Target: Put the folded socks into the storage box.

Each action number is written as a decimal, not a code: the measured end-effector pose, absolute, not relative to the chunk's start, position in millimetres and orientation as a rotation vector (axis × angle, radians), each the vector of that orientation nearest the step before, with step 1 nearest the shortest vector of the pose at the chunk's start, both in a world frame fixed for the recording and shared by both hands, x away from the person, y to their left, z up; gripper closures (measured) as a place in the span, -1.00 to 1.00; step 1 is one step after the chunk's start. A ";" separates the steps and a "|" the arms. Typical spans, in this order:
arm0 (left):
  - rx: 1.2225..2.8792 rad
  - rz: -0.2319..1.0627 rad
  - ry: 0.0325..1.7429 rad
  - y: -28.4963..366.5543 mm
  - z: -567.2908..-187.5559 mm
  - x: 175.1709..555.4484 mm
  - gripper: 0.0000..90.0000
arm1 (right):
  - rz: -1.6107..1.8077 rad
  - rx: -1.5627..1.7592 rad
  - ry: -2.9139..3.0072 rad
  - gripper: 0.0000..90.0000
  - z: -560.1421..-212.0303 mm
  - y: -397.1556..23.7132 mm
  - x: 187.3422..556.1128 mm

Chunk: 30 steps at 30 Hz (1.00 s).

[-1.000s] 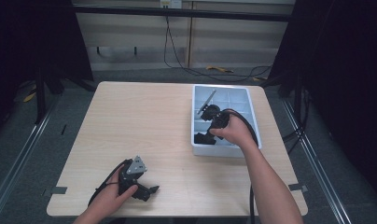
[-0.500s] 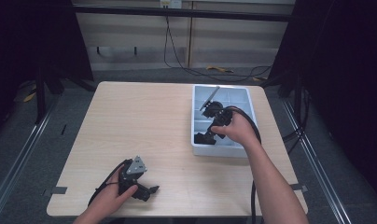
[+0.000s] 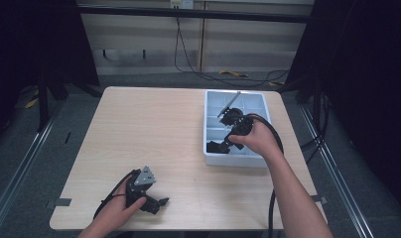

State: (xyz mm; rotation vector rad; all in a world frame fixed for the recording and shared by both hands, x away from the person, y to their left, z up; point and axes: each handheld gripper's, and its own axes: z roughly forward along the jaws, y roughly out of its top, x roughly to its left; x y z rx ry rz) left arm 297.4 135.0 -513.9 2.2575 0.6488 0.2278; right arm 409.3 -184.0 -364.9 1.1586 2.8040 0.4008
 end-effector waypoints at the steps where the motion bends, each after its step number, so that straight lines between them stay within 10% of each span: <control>1: 2.260 0.228 0.649 135.0 -513.6 297.4 -1.00 | 0.403 1.157 2.808 -0.31 -364.5 -184.5 408.7; 30: 2.260 0.225 0.645 135.2 -513.7 297.5 -1.00 | 0.472 1.099 2.817 -0.45 -363.2 -187.8 376.1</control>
